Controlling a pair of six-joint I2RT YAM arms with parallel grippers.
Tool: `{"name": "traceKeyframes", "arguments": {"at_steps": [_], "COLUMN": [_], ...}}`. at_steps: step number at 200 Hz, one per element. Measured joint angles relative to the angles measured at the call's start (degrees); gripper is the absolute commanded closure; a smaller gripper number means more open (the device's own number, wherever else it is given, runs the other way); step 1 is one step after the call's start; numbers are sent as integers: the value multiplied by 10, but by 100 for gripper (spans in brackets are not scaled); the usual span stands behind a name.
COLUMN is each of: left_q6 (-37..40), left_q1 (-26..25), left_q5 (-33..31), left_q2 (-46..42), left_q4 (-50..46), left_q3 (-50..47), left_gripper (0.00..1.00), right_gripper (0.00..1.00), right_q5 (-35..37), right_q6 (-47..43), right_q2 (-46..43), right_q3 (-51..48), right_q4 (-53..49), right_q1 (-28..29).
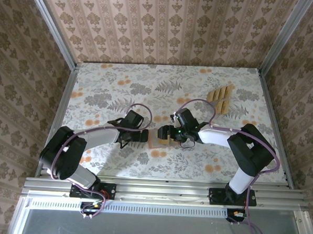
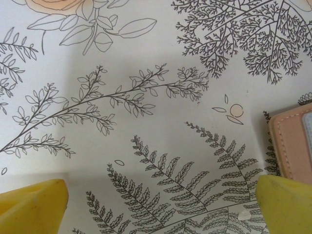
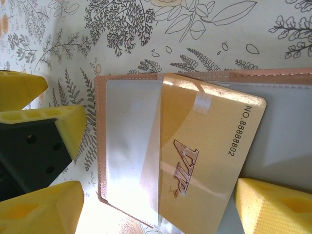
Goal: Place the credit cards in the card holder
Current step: Insert the credit card into the card slot.
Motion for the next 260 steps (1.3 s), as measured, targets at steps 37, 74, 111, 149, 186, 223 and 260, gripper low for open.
{"name": "traceKeyframes", "arguments": {"at_steps": [37,74,111,149,186,223,260], "left_q6": [0,0,0,0,-7,-11,-14], "left_q1": [0,0,-2,-17,-29,-42,-50], "left_q5": [0,0,0,0,-2,-7,-9], "left_q2": [0,0,0,0,0,0,0], "left_q4": [0,-6,-10,-11,-13,-17,-19], "left_q3": [0,5,17,20,27,40,45], "left_gripper": [0,0,0,0,0,0,0], "right_gripper": [18,18,19,20,22,24,26], "right_q5": [4,10,15,19,15,10,8], "right_q6": [-2,-2,-2,1,6,18,27], "right_q2": [0,0,-2,-4,-4,-10,-10], "right_q3": [1,3,3,3,-4,-15,-23], "right_q4": [-5,-10,-14,-14,-9,5,19], "right_q1": [0,0,-3,-13,-28,-37,-41]}}
